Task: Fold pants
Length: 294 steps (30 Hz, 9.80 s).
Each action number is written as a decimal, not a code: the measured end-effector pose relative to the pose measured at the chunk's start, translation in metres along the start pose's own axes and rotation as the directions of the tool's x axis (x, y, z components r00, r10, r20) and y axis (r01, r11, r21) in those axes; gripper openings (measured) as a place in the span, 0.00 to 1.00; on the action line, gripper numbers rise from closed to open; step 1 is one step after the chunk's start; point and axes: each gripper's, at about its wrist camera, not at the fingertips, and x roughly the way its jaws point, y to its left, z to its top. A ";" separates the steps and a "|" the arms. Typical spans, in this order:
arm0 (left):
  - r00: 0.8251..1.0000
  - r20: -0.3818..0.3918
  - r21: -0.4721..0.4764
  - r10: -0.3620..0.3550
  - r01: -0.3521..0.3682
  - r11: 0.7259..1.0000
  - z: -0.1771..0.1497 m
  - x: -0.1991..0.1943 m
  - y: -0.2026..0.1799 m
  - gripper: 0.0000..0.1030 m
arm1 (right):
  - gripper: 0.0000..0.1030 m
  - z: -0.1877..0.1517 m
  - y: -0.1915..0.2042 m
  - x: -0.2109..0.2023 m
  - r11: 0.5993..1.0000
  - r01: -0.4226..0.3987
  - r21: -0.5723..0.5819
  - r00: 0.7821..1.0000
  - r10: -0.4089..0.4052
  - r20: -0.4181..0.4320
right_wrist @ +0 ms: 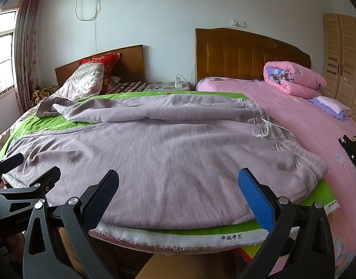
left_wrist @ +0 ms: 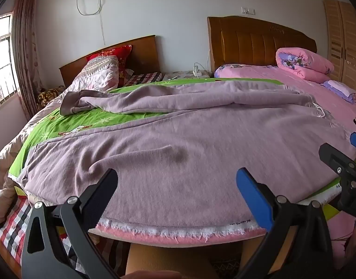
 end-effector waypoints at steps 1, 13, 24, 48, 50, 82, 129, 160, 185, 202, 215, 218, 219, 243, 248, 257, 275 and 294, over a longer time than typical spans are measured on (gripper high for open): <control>1.000 -0.001 0.000 0.001 -0.001 1.000 0.000 0.000 0.000 0.99 | 0.96 0.000 0.000 0.000 1.000 0.000 0.000 1.000 0.000 0.000; 1.000 -0.007 -0.002 0.000 0.000 1.000 -0.005 0.002 -0.001 0.99 | 0.96 -0.002 -0.002 0.002 1.000 -0.004 0.002 1.000 0.004 -0.008; 1.000 -0.017 0.002 0.000 0.000 1.000 -0.007 0.003 0.000 0.99 | 0.96 -0.003 0.000 0.001 1.000 -0.004 0.005 1.000 0.004 -0.010; 0.992 -0.059 -0.006 -0.109 0.109 0.994 -0.006 0.012 0.013 0.99 | 0.96 -0.004 -0.027 0.011 0.999 -0.032 0.035 0.998 0.033 -0.059; 0.997 -0.022 0.068 -0.076 0.077 0.995 0.009 0.011 0.013 0.99 | 0.96 0.007 -0.030 0.014 0.995 -0.095 0.016 0.993 0.095 -0.068; 0.734 -0.534 -0.156 -0.419 0.401 0.903 0.255 0.385 0.003 0.94 | 0.93 0.204 -0.139 0.425 0.838 -0.501 -0.216 0.724 0.268 -0.636; 0.912 -0.105 0.051 -0.395 0.402 0.914 0.031 0.088 0.040 0.95 | 0.95 0.005 -0.195 0.024 0.972 -0.226 0.065 0.960 0.234 -0.156; 0.851 -0.295 0.720 -0.435 0.497 0.483 0.091 0.113 0.006 0.83 | 0.50 -0.012 -0.283 0.062 0.689 -0.223 0.689 0.926 0.371 -0.071; 0.922 -0.225 0.800 -0.314 0.359 0.481 -0.013 0.053 0.009 0.10 | 0.23 0.002 -0.268 0.037 0.835 -0.130 0.535 0.975 0.205 -0.082; 0.907 -0.202 0.707 -0.369 0.396 0.586 -0.014 0.046 0.014 0.09 | 0.15 -0.016 -0.286 0.026 0.848 -0.022 0.530 0.988 0.100 -0.120; 0.793 -0.282 0.638 -0.540 0.576 0.512 -0.005 0.030 -0.035 0.59 | 0.16 -0.016 -0.298 0.010 0.758 -0.147 0.635 0.977 0.212 -0.027; 0.728 -0.320 0.557 -0.606 0.662 0.501 -0.003 0.034 -0.053 0.62 | 0.24 -0.013 -0.292 0.011 0.757 -0.166 0.632 0.972 0.233 -0.025; 0.702 -0.332 0.519 -0.630 0.694 0.500 -0.001 0.036 -0.060 0.63 | 0.51 -0.015 -0.289 0.014 0.752 -0.175 0.636 0.968 0.249 -0.029; 0.710 -0.324 0.452 -0.625 0.697 0.557 0.007 0.048 -0.109 0.12 | 0.21 -0.013 -0.261 0.034 0.813 -0.185 0.552 0.971 0.237 -0.024; 0.716 -0.263 0.471 -0.646 0.680 0.561 0.023 0.027 -0.105 0.11 | 0.17 0.012 -0.251 0.010 0.868 -0.160 0.469 0.986 0.165 0.032; 0.690 -0.359 0.446 -0.628 0.718 0.534 0.003 0.048 -0.114 0.13 | 0.17 -0.027 -0.266 0.038 0.824 -0.105 0.557 0.982 0.176 -0.075; 0.715 -0.246 0.336 -0.654 0.696 0.635 0.007 0.028 -0.076 0.85 | 0.67 0.028 -0.144 0.020 0.985 -0.126 0.117 0.988 0.135 -0.071; 0.997 -0.070 -0.673 0.039 -0.076 0.736 -0.016 0.051 0.372 0.97 | 0.73 0.118 0.081 0.070 0.757 -0.544 -0.361 0.839 0.506 -0.203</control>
